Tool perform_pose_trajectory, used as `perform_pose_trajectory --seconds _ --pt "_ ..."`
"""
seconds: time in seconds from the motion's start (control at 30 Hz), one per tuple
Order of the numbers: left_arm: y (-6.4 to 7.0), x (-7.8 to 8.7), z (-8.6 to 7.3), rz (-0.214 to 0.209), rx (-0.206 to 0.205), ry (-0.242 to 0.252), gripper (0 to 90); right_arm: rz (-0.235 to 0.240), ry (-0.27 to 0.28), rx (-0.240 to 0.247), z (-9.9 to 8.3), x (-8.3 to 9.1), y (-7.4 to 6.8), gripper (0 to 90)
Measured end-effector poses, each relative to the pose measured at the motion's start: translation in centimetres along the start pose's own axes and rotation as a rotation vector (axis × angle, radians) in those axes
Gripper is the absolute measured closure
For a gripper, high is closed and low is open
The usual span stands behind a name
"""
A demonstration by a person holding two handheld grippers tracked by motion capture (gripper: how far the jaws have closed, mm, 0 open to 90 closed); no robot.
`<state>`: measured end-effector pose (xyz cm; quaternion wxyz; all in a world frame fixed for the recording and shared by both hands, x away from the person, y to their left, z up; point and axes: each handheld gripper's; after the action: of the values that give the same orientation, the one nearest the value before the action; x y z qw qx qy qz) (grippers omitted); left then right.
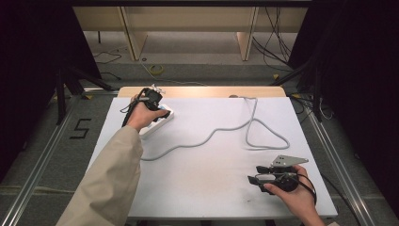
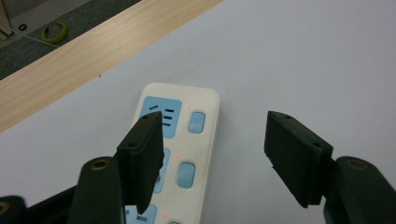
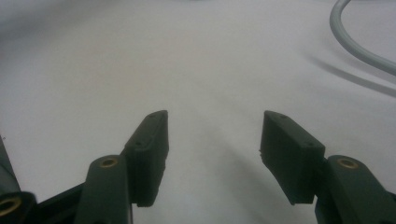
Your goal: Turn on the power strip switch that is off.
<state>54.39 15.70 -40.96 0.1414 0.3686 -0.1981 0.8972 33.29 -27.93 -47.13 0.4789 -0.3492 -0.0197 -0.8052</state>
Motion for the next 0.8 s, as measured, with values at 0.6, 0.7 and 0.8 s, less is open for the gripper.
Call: perform_pose_trajectory --seconds 0.6,0.7,0.8 --pt "3.5 4.8 -3.6 -0.151 -0.035 0.131 24.7 -0.001 0.001 -0.002 0.0 0.0 0.0 41.2" --pt "3.9 5.3 -4.0 -0.148 -0.054 0.151 24.5 -0.001 0.003 0.001 0.0 0.0 0.1 41.2" --pt "4.4 5.7 -4.5 -0.151 -0.061 0.173 24.2 -0.002 0.002 -0.001 0.0 0.0 0.1 41.2"
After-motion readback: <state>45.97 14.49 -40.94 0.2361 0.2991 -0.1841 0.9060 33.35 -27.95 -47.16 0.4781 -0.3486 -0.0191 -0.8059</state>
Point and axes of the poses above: each handheld gripper's, and its own axes: x roughly backward along the jaws, z roughly out of its top, y roughly to its right, and after that the axes turned 13 degrees about z, right-handed
